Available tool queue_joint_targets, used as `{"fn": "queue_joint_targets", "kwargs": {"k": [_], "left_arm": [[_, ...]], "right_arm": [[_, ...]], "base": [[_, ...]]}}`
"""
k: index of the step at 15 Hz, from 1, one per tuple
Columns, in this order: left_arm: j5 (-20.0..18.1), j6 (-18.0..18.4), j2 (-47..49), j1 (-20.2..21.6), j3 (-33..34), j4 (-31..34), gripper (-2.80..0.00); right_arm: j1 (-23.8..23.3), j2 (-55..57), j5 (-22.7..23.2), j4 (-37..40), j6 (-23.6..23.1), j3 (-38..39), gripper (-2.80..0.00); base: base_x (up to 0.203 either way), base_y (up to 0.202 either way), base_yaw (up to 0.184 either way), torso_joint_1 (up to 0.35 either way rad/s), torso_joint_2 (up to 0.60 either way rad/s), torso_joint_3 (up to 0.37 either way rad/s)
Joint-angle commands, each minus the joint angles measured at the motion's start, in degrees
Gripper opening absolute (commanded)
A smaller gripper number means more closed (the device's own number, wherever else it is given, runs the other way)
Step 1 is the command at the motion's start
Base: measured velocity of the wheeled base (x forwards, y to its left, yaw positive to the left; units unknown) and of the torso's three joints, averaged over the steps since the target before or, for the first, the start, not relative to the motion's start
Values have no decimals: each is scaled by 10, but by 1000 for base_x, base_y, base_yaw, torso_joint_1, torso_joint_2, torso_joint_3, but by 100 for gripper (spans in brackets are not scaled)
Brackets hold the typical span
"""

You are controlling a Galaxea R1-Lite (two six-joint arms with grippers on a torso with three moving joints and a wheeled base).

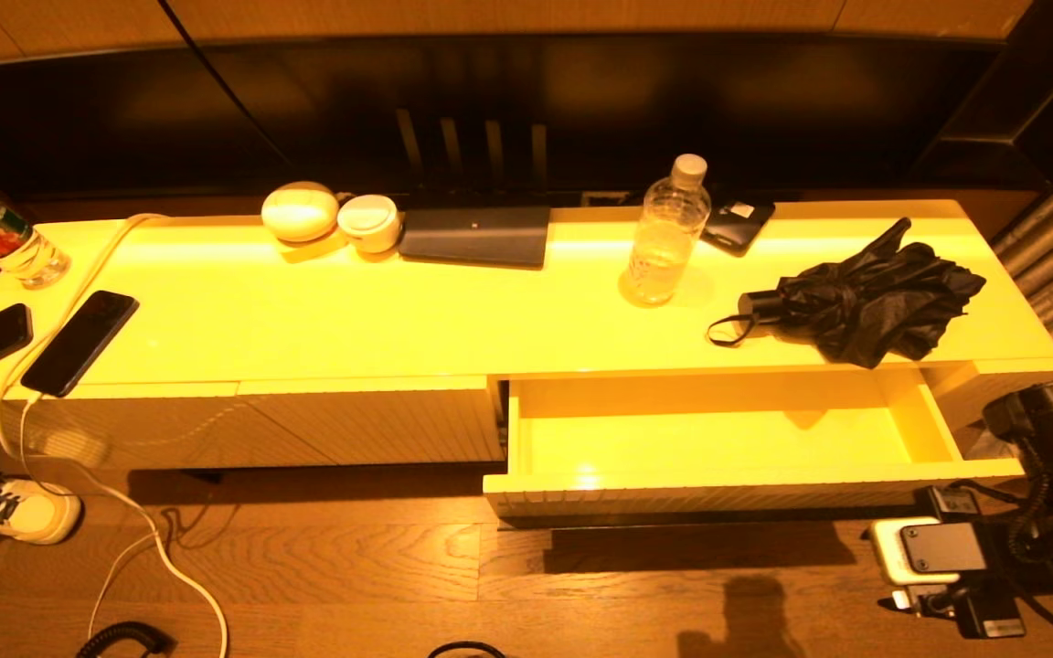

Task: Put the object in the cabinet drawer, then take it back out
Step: Open the drawer

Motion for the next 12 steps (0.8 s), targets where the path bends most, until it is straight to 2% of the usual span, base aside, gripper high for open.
{"fn": "queue_joint_targets", "kwargs": {"k": [1,2,4,6,7,12], "left_arm": [[0,0,0,0,1,0,-280],[0,0,0,0,1,0,-280],[0,0,0,0,1,0,-280],[0,0,0,0,1,0,-280],[0,0,0,0,1,0,-280],[0,0,0,0,1,0,-280]], "right_arm": [[-9,-74,2,64,54,-32,-280],[-2,-78,2,96,106,-58,-280],[42,-71,2,133,207,-99,-280],[70,-38,2,143,257,-129,-280],[85,-19,1,143,297,-148,-280],[147,78,-17,144,556,-273,-280]], "base": [[0,0,0,0,0,0],[0,0,0,0,0,0],[0,0,0,0,0,0],[0,0,0,0,0,0],[0,0,0,0,0,0],[0,0,0,0,0,0]]}}
